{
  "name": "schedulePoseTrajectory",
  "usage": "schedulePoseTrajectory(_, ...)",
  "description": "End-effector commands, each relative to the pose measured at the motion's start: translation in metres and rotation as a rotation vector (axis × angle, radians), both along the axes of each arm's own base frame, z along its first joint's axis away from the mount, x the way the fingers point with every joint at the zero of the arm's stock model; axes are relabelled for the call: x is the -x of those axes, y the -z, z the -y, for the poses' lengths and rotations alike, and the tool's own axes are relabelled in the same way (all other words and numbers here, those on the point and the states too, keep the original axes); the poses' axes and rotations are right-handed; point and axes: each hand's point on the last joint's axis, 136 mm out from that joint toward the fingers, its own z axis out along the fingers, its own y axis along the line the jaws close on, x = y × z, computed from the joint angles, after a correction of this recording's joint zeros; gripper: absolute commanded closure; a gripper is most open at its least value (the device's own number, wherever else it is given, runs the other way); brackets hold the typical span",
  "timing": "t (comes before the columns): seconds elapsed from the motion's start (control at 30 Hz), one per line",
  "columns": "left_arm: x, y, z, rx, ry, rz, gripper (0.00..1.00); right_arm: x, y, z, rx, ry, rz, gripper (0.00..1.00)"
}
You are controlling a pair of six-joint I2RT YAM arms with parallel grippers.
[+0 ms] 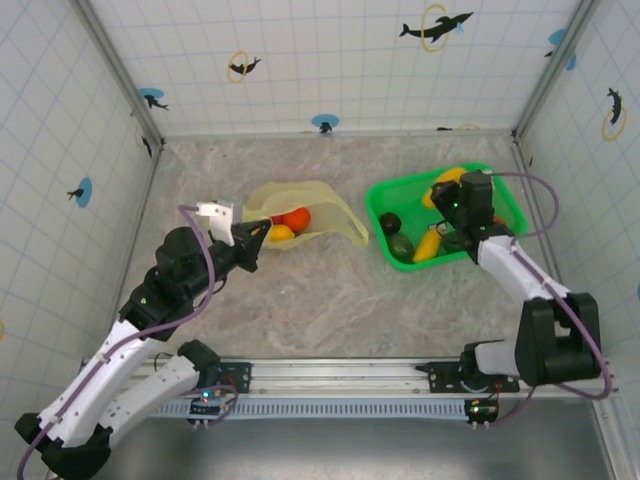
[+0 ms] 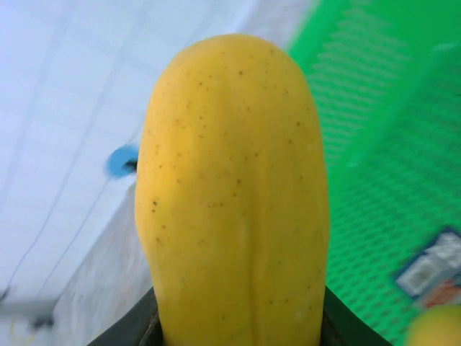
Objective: Place the fake fruits into the plastic bag and tie a complex knot
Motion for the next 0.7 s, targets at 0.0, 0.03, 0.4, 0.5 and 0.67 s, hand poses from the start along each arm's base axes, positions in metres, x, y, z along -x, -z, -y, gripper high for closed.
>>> schedulePoseTrajectory(0.0, 0.008, 0.012, -0.001, 0.028, 0.006, -0.058, 1.00, 0.018, -0.062, -0.048, 0.160, -0.240, 0.283, 0.62)
schedulePoseTrajectory(0.03, 0.010, 0.014, -0.003, 0.033, 0.003, -0.068, 1.00, 0.026, -0.073, -0.062, 0.182, -0.291, 0.327, 0.62)
schedulePoseTrajectory(0.4, 0.025, 0.047, -0.012, 0.049, -0.016, -0.186, 1.00, 0.152, -0.097, -0.224, 0.369, -0.941, 0.661, 0.62)
schedulePoseTrajectory(0.5, 0.026, 0.049, -0.019, 0.062, -0.045, -0.188, 1.00, 0.178, -0.068, -0.248, 0.433, -1.060, 0.657, 0.61)
schedulePoseTrajectory(0.67, 0.028, 0.053, -0.024, 0.049, -0.066, -0.203, 1.00, 0.198, -0.021, -0.273, 0.514, -1.187, 0.601, 0.61)
